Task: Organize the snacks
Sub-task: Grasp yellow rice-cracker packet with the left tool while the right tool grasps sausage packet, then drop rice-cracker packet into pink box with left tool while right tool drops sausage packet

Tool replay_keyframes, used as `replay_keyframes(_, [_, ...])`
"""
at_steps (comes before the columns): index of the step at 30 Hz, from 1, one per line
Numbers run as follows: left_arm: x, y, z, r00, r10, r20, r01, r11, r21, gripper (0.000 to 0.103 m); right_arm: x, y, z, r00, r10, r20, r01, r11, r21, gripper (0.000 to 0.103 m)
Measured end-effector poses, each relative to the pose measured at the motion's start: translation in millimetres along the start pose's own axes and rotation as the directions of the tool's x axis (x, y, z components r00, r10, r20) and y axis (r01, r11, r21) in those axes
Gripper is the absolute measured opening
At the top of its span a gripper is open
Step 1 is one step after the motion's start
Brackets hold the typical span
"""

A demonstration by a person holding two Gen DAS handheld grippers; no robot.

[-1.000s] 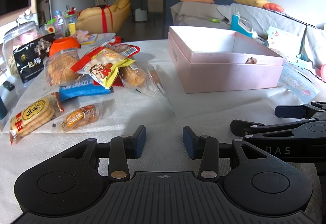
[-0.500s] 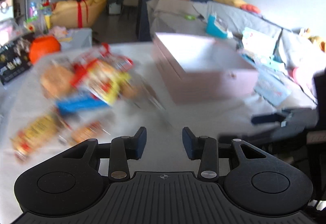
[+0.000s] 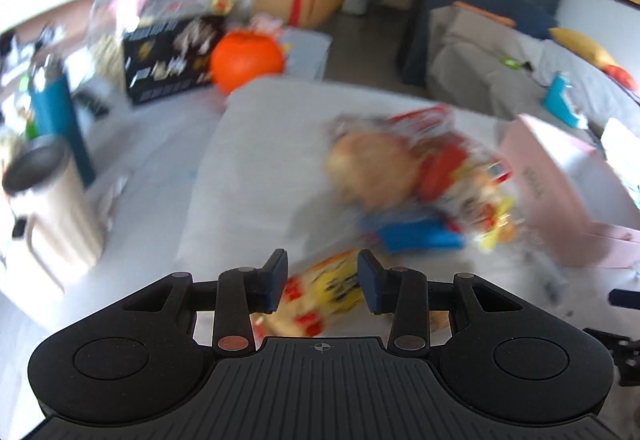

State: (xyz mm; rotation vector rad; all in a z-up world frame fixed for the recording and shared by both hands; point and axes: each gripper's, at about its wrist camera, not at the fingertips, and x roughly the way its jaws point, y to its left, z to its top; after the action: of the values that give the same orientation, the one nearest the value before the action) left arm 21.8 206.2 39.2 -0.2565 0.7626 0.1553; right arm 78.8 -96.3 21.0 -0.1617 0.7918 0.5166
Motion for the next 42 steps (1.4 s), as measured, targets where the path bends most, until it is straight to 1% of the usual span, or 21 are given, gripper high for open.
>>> replay_keyframes(2, [-1.3, 2.6, -4.4, 1.000, -0.019, 0.014, 0.019, 1.000, -0.001, 0.044, 0.1, 8.2, 2.7, 1.000, -0.005, 0.023, 0.005, 1.000, -0.017, 0.091])
replay_keyframes(5, [-4.4, -15.7, -7.9, 0.996, -0.085, -0.025, 0.087, 0.993, 0.078, 0.045, 1.2, 17.5, 10.3, 0.998, -0.026, 0.058, 0.028, 0.999, -0.027, 0.091])
replay_keyframes(8, [-3.4, -34.3, -16.6, 0.983, -0.152, -0.098, 0.166, 0.974, 0.156, 0.047, 2.1, 25.5, 22.7, 0.997, 0.031, 0.071, -0.029, 0.999, -0.039, 0.090])
replay_keyframes(10, [-2.8, -46.0, -23.0, 0.976, -0.168, -0.140, 0.196, 0.955, 0.221, 0.048, -0.4, 32.8, 28.5, 0.994, 0.070, 0.082, -0.065, 0.996, -0.057, 0.089])
replay_keyframes(12, [-2.9, -50.5, -28.0, 0.977, -0.156, -0.149, 0.190, 0.947, 0.257, 0.049, -3.0, 42.0, 31.1, 0.992, 0.075, 0.097, -0.067, 0.994, -0.091, 0.089])
replay_keyframes(15, [-5.7, -44.8, -27.2, 0.980, -0.156, -0.128, 0.181, 0.959, 0.219, 0.043, -3.0, 53.0, 32.2, 0.991, 0.082, 0.101, -0.068, 0.989, -0.133, 0.087])
replay_keyframes(16, [-8.0, -40.6, -24.7, 0.982, -0.155, -0.111, 0.174, 0.965, 0.197, 0.043, -1.7, 56.1, 33.1, 0.991, 0.089, 0.097, -0.075, 0.987, -0.140, 0.085])
replay_keyframes(18, [-13.2, -33.4, -18.9, 0.987, -0.145, -0.074, 0.155, 0.977, 0.149, 0.041, -0.4, 63.0, 34.9, 0.989, 0.119, 0.085, -0.105, 0.982, -0.156, 0.072])
replay_keyframes(20, [-18.6, -27.2, -15.3, 0.988, -0.145, -0.046, 0.149, 0.983, 0.108, 0.039, 0.5, 70.3, 37.6, 0.985, 0.160, 0.064, -0.148, 0.975, -0.168, 0.044])
replay_keyframes(22, [-20.4, -23.0, -13.7, 0.989, -0.144, -0.044, 0.148, 0.985, 0.087, 0.039, 5.5, 79.9, 45.1, 0.977, 0.207, 0.050, -0.195, 0.964, -0.180, 0.035])
replay_keyframes(24, [-17.3, -26.0, -13.6, 0.989, -0.133, -0.058, 0.138, 0.986, 0.095, 0.039, 13.6, 89.6, 52.6, 0.972, 0.232, 0.043, -0.221, 0.960, -0.172, 0.033])
replay_keyframes(27, [-12.9, -29.0, -19.9, 0.988, -0.123, -0.096, 0.134, 0.985, 0.113, 0.040, 37.5, 103.4, 63.1, 0.976, 0.217, 0.003, -0.215, 0.966, -0.144, 0.033])
replay_keyframes(30, [-9.3, -30.5, -21.5, 0.988, -0.115, -0.103, 0.128, 0.984, 0.127, 0.043, 58.5, 108.0, 63.2, 0.978, 0.199, -0.058, -0.205, 0.970, -0.133, 0.033])
replay_keyframes(31, [-7.9, -31.5, -20.7, 0.988, -0.114, -0.106, 0.128, 0.983, 0.130, 0.044, 62.1, 106.2, 60.9, 0.976, 0.204, -0.075, -0.212, 0.969, -0.128, 0.025])
replay_keyframes(32, [-5.0, -32.2, -20.0, 0.988, -0.112, -0.108, 0.127, 0.983, 0.135, 0.045, 60.1, 103.7, 59.3, 0.975, 0.211, -0.072, -0.219, 0.968, -0.121, 0.021])
replay_keyframes(34, [1.5, -36.7, -18.8, 0.989, -0.101, -0.109, 0.117, 0.981, 0.157, 0.045, 50.0, 97.1, 56.5, 0.974, 0.217, -0.070, -0.224, 0.968, -0.112, 0.020])
replay_keyframes(36, [2.8, -44.0, -16.8, 0.991, -0.092, -0.097, 0.110, 0.976, 0.190, 0.040, 32.8, 89.2, 54.9, 0.974, 0.224, -0.043, -0.227, 0.967, -0.117, 0.020])
replay_keyframes(37, [0.3, -47.8, -15.4, 0.991, -0.105, -0.088, 0.121, 0.973, 0.197, 0.040, 21.5, 83.7, 54.8, 0.973, 0.229, -0.028, -0.230, 0.966, -0.118, 0.020])
replay_keyframes(38, [-5.9, -51.4, -13.4, 0.987, -0.142, -0.072, 0.153, 0.969, 0.196, 0.039, 10.5, 77.4, 55.1, 0.972, 0.233, -0.013, -0.233, 0.966, -0.112, 0.020])
replay_keyframes(40, [-23.1, -58.6, -4.2, 0.972, -0.233, -0.031, 0.234, 0.955, 0.183, 0.039, -14.6, 62.0, 60.4, 0.972, 0.235, 0.032, -0.230, 0.968, -0.103, 0.020])
replay_keyframes(42, [-43.8, -71.7, 17.1, 0.956, -0.292, 0.034, 0.280, 0.939, 0.198, 0.039, -47.9, 38.9, 73.6, 0.969, 0.207, 0.132, -0.196, 0.976, -0.096, 0.020])
